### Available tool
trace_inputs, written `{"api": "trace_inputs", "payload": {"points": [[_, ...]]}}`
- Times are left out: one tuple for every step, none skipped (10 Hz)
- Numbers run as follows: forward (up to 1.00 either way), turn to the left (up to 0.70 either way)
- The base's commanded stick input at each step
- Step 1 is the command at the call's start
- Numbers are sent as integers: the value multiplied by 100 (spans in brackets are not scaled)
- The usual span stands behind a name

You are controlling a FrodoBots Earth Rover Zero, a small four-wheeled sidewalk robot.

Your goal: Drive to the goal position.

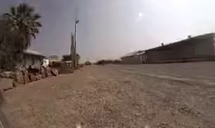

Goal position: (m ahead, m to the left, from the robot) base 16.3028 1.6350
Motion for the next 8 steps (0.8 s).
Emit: {"api": "trace_inputs", "payload": {"points": [[100, 27], [100, 24], [100, 19], [100, 14], [100, 10], [100, 5], [100, 0], [100, 0]]}}
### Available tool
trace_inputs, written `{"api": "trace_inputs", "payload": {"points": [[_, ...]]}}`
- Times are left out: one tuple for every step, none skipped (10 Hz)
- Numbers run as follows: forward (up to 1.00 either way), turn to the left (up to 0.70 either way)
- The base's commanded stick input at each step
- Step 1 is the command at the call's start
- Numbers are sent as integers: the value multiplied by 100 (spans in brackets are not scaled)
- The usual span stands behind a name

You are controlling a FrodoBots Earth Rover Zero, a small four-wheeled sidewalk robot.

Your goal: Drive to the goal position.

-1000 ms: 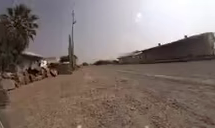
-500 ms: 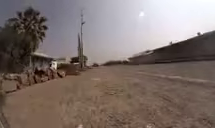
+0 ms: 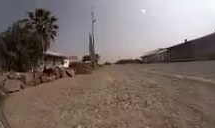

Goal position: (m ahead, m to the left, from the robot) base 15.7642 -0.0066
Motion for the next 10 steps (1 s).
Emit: {"api": "trace_inputs", "payload": {"points": [[100, 0], [100, 0], [100, 0], [100, 0], [100, 0], [100, -3], [100, -25], [100, -27], [100, -27], [100, -27]]}}
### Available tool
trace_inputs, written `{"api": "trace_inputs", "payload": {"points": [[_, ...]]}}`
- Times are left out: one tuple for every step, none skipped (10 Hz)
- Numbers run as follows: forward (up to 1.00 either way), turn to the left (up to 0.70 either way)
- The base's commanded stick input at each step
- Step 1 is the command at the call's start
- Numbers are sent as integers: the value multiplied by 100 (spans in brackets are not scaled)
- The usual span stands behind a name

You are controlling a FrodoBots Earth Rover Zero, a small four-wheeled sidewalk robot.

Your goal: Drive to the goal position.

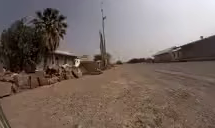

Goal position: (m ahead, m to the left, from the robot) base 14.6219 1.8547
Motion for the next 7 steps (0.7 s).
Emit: {"api": "trace_inputs", "payload": {"points": [[100, -27], [100, -27], [100, -27], [100, -27], [100, -27], [100, -27], [100, -27]]}}
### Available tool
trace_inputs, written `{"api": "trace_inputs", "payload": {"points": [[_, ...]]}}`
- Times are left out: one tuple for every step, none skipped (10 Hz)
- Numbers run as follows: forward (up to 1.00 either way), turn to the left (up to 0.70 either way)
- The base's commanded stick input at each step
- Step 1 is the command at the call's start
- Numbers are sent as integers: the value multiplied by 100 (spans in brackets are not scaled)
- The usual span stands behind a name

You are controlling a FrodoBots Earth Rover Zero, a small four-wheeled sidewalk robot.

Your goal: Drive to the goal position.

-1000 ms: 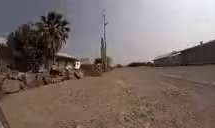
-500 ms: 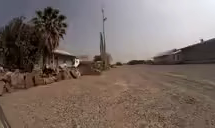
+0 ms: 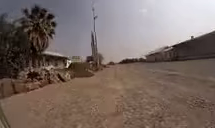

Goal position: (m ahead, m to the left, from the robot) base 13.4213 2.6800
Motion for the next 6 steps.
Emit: {"api": "trace_inputs", "payload": {"points": [[100, -27], [100, -27], [100, -9], [100, 0], [100, 0], [100, 0]]}}
